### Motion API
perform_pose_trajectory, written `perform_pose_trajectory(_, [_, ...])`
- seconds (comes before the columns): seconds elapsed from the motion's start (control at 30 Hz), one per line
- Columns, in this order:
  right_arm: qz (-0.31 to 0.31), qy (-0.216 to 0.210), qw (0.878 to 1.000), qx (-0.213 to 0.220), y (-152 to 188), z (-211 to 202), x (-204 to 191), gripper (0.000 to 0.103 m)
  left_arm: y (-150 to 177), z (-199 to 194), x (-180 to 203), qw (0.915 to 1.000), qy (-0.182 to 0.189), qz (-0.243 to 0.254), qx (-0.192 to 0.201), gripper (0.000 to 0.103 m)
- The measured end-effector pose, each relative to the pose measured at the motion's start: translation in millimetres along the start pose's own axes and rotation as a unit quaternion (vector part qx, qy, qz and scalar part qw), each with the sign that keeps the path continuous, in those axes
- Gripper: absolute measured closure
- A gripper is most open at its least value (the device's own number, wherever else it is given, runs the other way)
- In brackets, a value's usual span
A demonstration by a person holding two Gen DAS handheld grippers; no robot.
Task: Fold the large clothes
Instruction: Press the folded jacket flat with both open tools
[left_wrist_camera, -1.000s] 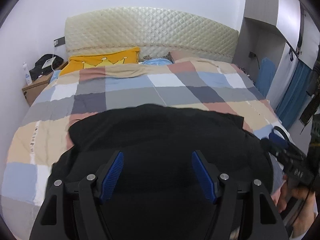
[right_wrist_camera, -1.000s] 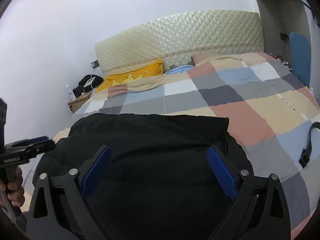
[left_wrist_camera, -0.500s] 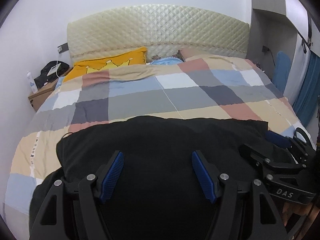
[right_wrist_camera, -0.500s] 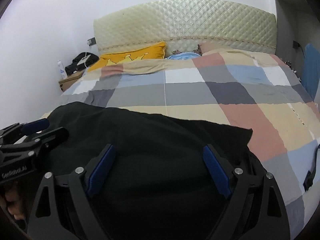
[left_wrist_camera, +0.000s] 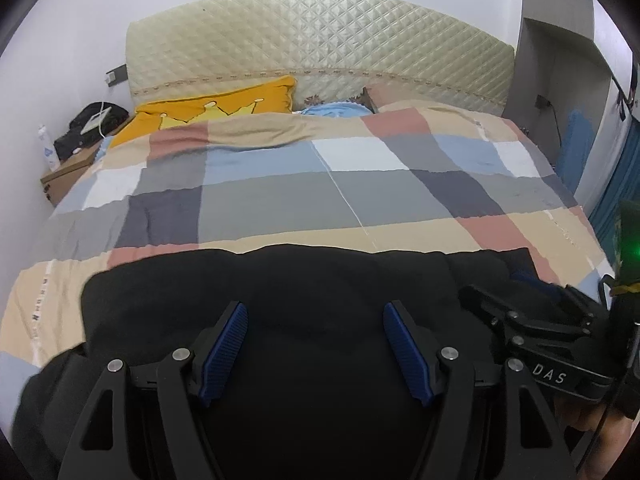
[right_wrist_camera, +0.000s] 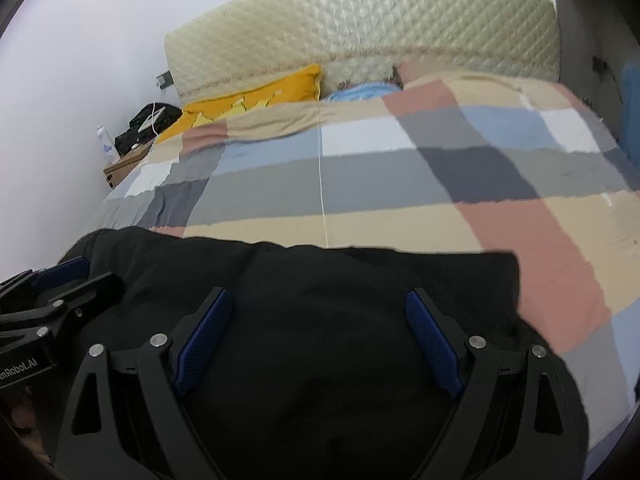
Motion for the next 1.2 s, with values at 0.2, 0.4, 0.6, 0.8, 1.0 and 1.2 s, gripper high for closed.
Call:
perform_pose_trajectory(0.2, [0.014,0.001,1.000,-0.013,0.3,22.3,4.9,0.012,0.8,23.6,0.0,1.0000,0.000,-0.001,-0.003,0.029])
perform_pose_trajectory(0.4, [0.011,0.016,1.000,-0.011,3.8,36.7,3.6,0.012,8.3,34.9,1.7,1.0000,-0.001,0.005,-0.004,0.025])
perform_pose_trajectory(0.6, [0.011,0.007,1.000,-0.020,6.6,27.1,2.1,0.012,18.4,24.2,3.4,0.9998,-0.011,0.016,0.008,0.024])
perform_pose_trajectory(0.8, [0.027,-0.009,1.000,0.011,3.8,-16.2,3.5,0.012,16.6,-23.6,-29.9,0.9989,-0.006,0.003,0.046,0.024])
perform_pose_trajectory(1.0, [0.020,0.009,1.000,0.019,10.5,-59.7,22.7,0.012,16.0,-38.3,-75.8,0.9971,-0.040,-0.008,0.065,0.024])
perform_pose_trajectory(1.2, [0.050,0.004,0.999,-0.008,30.6,-39.8,50.6,0.012,37.4,7.9,-92.8,0.9991,-0.035,-0.025,-0.005,0.024])
Point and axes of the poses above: each gripper's, at about its wrist camera, not at the fingertips, and z roughly the way its jaws point, x to its right, y to its underside, the point moved 1 cm from there along z, roughly the way its jaws point, and after that the axes turned 13 degrees about -y, right-handed, at the moved point
